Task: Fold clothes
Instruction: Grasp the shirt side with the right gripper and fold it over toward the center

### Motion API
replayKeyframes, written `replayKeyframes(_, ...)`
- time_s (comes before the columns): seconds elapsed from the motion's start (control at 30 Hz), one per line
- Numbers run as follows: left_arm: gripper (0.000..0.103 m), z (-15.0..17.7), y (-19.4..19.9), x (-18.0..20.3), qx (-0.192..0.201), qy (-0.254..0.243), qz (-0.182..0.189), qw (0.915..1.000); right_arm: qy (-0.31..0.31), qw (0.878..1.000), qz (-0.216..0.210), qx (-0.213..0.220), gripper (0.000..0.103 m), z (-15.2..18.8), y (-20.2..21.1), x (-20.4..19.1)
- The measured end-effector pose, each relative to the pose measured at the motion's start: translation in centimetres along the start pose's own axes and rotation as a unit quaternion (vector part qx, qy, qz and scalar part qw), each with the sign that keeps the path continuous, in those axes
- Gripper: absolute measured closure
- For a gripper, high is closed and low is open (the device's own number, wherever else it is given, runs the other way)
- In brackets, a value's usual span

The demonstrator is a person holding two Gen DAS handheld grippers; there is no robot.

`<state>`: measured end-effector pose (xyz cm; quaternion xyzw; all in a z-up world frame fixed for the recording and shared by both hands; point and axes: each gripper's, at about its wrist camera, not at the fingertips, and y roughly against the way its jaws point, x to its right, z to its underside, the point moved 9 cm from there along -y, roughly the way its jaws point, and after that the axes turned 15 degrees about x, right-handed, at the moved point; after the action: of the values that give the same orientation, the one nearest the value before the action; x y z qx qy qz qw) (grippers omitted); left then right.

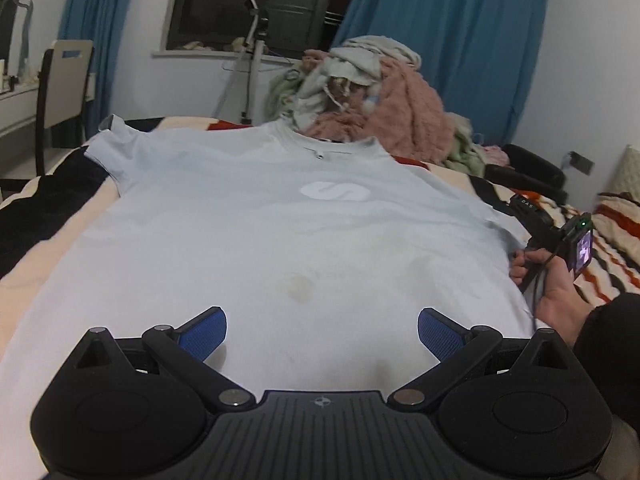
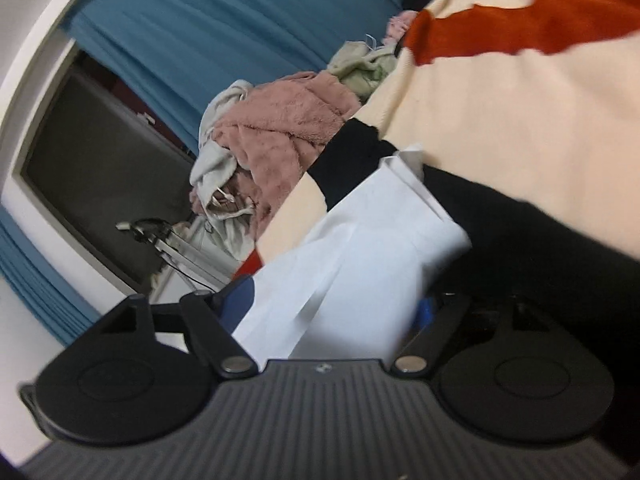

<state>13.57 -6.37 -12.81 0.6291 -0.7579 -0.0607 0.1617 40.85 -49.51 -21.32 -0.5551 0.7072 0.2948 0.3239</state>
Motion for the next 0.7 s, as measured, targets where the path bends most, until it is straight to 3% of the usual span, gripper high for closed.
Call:
replayKeyframes(0.07,0.000,0.0,-0.8,-0.2,-0.003,0.003,-0.003,1.0000,0.013,1.000,-0.002,-0.001,0.026,0.1,-2.0,-0.2)
replayKeyframes(0.17,0.000,-0.1,-1.8,-0.5,-0.009,0.008,-0.007,0.9999,0.047,0.999,0.006,-0.008,0.036,-0.3,-4.1,-0.9)
replayKeyframes(0.2,0.000,-0.1,-2.1,-0.6,-0.011,0.009,-0.009,0.9999,0.060,0.998,0.015,-0.012,0.047,-0.4,-4.5,-1.0)
replayKeyframes(0.23,0.000,-0.1,-2.5,-0.7,-0.012,0.011,-0.010,0.9998,0.072,0.997,0.026,-0.012,0.065,-0.7,-4.7,-1.0)
replayKeyframes(0.3,0.000,-0.6,-2.2,-0.8,-0.004,0.013,-0.008,0.9999,0.096,0.994,0.053,-0.007,0.087,-1.7,-4.6,-1.3)
replayKeyframes(0.43,0.000,-2.5,-0.1,-1.3,0.027,0.007,-0.009,0.9996,0.154,0.985,0.069,0.019,0.094,-4.3,-3.3,-4.9)
replayKeyframes(0.53,0.000,-3.6,1.7,-2.4,0.033,0.009,-0.016,0.9993,0.218,0.973,0.059,0.049,0.095,-5.7,-1.7,-10.6)
replayKeyframes(0.6,0.000,-4.1,2.8,-3.4,0.031,0.011,-0.023,0.9992,0.277,0.957,0.053,0.067,0.096,-5.9,-0.8,-15.3)
replayKeyframes(0.7,0.000,-5.1,4.2,-5.2,0.042,0.011,-0.035,0.9984,0.371,0.924,0.044,0.087,0.096,-4.5,0.1,-22.4)
